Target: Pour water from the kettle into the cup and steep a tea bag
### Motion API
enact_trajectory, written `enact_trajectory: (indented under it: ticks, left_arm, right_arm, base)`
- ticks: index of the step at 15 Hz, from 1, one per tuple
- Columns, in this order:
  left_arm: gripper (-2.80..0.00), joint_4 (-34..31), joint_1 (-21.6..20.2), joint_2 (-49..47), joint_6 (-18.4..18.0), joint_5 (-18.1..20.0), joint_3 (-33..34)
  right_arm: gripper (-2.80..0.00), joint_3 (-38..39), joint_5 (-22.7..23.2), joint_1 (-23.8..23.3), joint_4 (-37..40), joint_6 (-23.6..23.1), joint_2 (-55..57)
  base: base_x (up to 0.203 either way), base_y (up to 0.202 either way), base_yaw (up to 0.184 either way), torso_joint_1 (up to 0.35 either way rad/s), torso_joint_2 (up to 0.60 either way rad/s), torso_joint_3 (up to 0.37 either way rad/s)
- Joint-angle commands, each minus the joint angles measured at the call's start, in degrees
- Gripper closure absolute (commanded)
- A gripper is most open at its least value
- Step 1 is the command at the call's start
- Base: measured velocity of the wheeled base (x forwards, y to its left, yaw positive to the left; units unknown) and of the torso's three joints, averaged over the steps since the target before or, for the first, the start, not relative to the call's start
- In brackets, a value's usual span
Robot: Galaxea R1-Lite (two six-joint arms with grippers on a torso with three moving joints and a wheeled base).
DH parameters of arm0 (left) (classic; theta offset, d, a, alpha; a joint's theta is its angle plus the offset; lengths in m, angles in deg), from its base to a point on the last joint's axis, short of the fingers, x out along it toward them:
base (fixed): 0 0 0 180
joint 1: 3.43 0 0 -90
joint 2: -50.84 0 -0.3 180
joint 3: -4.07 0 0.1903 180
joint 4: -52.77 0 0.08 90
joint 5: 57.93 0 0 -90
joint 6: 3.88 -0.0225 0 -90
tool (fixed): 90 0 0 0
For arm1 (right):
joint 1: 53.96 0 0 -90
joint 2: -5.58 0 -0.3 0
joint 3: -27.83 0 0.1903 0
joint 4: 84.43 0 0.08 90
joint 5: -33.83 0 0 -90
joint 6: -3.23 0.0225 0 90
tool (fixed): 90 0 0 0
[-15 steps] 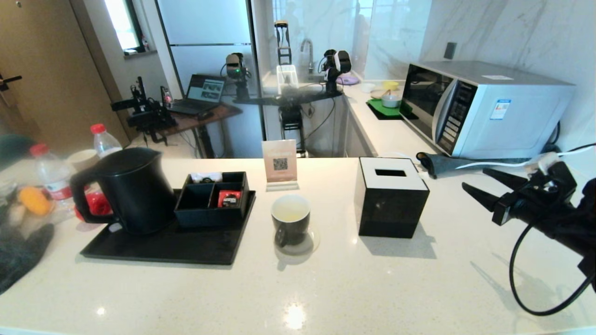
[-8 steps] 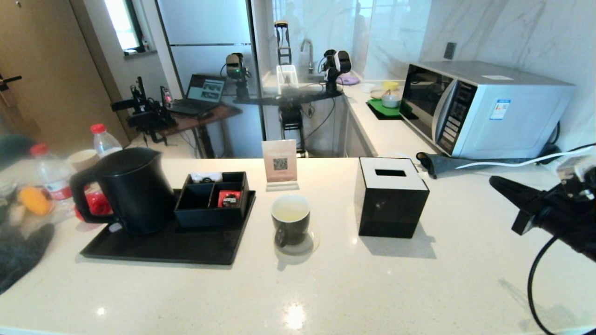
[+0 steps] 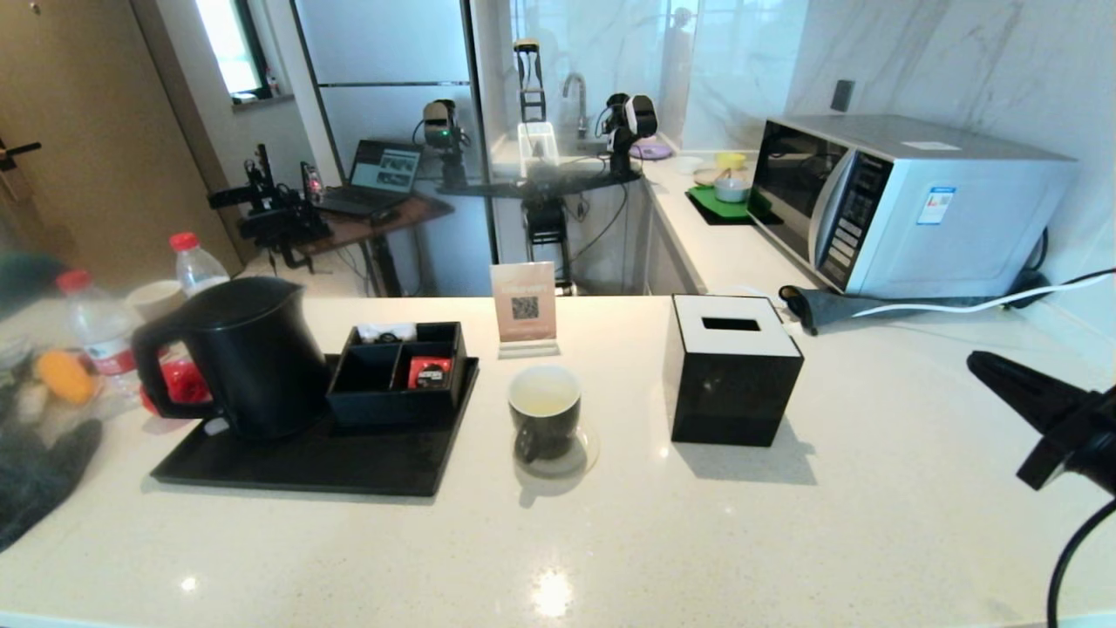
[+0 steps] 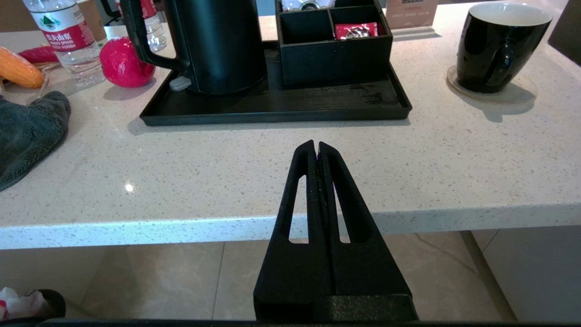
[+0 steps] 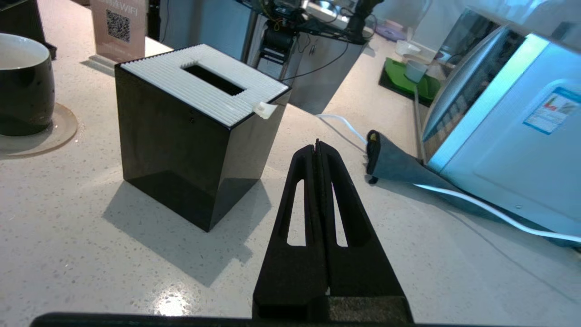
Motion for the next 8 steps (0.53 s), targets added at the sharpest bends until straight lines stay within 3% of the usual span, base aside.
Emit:
enact_trajectory:
  ticks: [1, 5, 8]
  left_arm:
    - [0.0, 0.0, 0.0, 0.0, 0.0, 0.0, 0.0]
    - [0.0, 0.0, 0.0, 0.0, 0.0, 0.0, 0.0]
    - [0.0, 0.0, 0.0, 0.0, 0.0, 0.0, 0.0]
  right_arm:
    - [0.0, 0.9, -1.0, 0.0, 1.5, -0.6, -6.8]
    - [0.0, 5.9, -1.9, -1.1, 3.7, -2.8, -14.1]
    - [0.0, 6.5, -2.0, -2.3, 10.9, -3.0, -22.7]
  base:
    - [0.0, 0.0, 0.0, 0.0, 0.0, 0.0]
    - [0.0, 0.0, 0.0, 0.0, 0.0, 0.0]
    - [0.0, 0.0, 0.0, 0.0, 0.0, 0.0]
